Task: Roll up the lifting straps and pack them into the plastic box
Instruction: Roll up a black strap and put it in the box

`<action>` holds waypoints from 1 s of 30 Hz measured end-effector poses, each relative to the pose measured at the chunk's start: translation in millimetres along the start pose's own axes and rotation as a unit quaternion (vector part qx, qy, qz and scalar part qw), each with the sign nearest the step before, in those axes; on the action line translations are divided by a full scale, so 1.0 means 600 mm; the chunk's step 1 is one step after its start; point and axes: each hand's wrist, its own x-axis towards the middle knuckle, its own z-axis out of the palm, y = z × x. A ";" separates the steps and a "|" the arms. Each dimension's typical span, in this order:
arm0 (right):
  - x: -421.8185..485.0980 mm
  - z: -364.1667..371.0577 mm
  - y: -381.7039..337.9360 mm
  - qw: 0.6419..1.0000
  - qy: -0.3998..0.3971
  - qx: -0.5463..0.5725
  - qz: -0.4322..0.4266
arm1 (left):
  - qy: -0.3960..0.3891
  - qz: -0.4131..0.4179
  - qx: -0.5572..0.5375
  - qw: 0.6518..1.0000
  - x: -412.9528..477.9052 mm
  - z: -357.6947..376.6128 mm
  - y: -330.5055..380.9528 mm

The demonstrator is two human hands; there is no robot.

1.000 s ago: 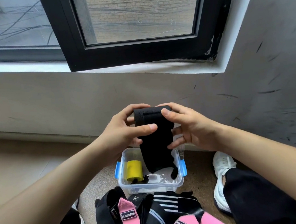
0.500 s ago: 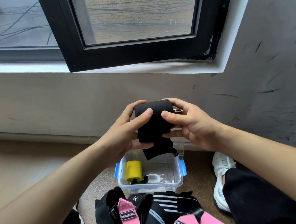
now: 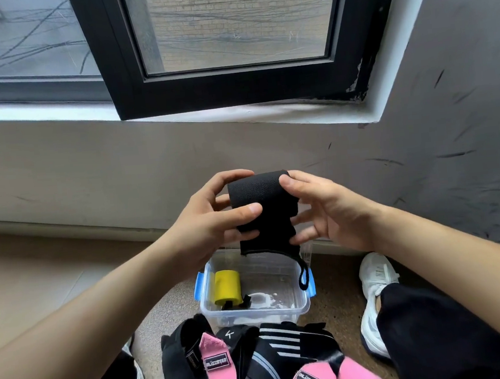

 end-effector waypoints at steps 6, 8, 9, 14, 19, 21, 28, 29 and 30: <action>-0.001 -0.006 0.005 0.999 -0.020 -0.010 0.022 | -0.012 0.039 0.064 0.997 -0.003 0.004 -0.009; 0.000 -0.008 0.007 1.000 -0.016 -0.002 0.018 | -0.019 0.016 0.071 0.997 -0.003 0.002 -0.008; 0.001 -0.010 0.009 1.000 -0.019 0.003 0.015 | -0.022 -0.002 0.074 0.997 -0.003 0.001 -0.007; 0.002 -0.017 0.022 0.998 -0.054 0.019 -0.020 | -0.014 -0.077 0.125 0.989 0.004 -0.005 -0.003; 0.003 -0.023 0.033 0.996 -0.058 -0.031 -0.052 | -0.026 -0.099 0.163 0.981 0.008 -0.015 -0.007; 0.007 -0.024 0.038 0.995 -0.061 -0.055 -0.052 | -0.021 -0.085 0.159 0.983 0.009 -0.020 -0.015; 0.039 -0.032 0.072 0.995 -0.055 -0.078 0.009 | 0.020 -0.054 0.179 0.982 0.019 -0.047 -0.062; 0.047 -0.031 0.082 0.995 -0.056 -0.085 0.019 | 0.021 -0.059 0.183 0.981 0.021 -0.053 -0.069; 0.057 -0.031 0.092 0.993 -0.057 -0.097 0.029 | 0.023 -0.066 0.184 0.980 0.023 -0.059 -0.076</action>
